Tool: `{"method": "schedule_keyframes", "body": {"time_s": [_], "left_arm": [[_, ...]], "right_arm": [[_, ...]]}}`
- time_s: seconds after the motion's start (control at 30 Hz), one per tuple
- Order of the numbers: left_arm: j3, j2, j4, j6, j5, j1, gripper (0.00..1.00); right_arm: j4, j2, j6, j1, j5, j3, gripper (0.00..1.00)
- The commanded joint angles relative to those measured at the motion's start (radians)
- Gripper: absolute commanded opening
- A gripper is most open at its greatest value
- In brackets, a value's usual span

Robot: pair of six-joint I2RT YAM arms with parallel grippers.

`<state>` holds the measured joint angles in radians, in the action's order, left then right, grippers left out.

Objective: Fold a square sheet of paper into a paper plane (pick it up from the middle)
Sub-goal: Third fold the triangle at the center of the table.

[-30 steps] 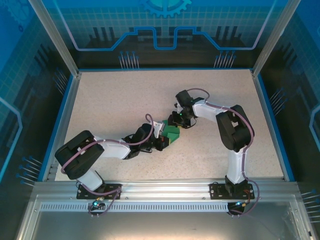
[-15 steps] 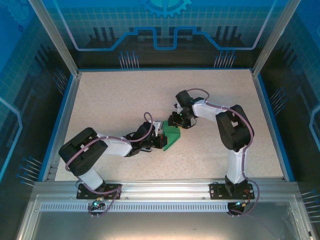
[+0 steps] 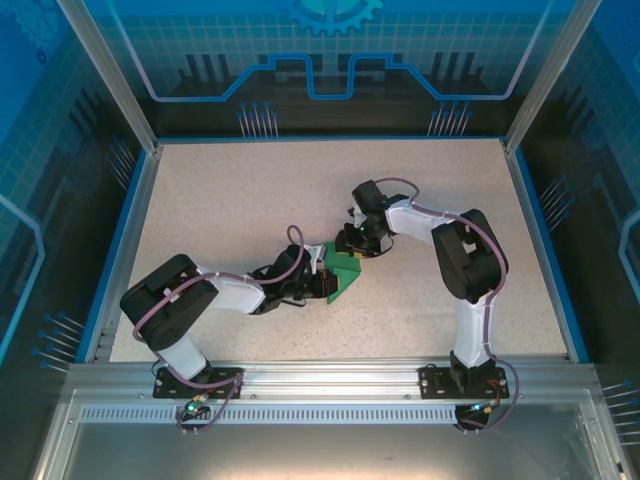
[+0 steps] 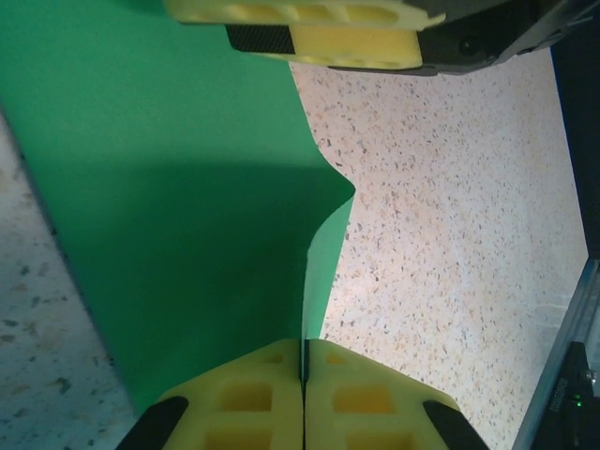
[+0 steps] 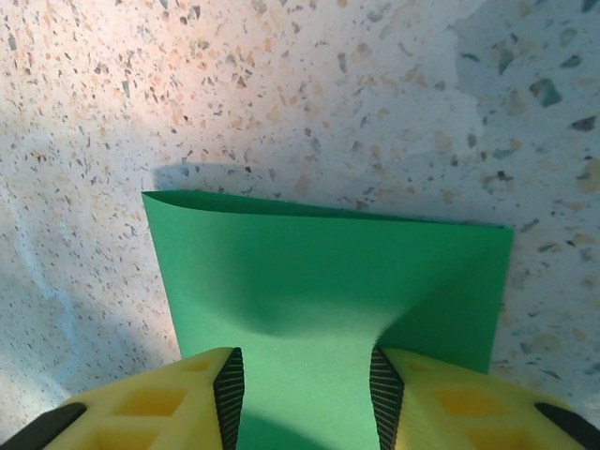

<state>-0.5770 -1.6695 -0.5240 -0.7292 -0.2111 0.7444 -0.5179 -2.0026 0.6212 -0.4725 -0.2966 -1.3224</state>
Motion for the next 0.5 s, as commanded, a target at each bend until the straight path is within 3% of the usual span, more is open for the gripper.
{"method": "schedule_keyframes", "body": {"time_s": [0.0, 0.47], "left_arm": [[0.02, -0.011, -0.029, -0.039, -0.011, 0.022, 0.11], [0.04, 0.018, -0.026, -0.07, 0.035, 0.029, 0.24]], "right_arm": [[-0.005, -0.025, 0.013, 0.014, -0.022, -0.005, 0.42], [0.012, -0.025, 0.015, 0.025, -0.041, 0.008, 0.42]]}}
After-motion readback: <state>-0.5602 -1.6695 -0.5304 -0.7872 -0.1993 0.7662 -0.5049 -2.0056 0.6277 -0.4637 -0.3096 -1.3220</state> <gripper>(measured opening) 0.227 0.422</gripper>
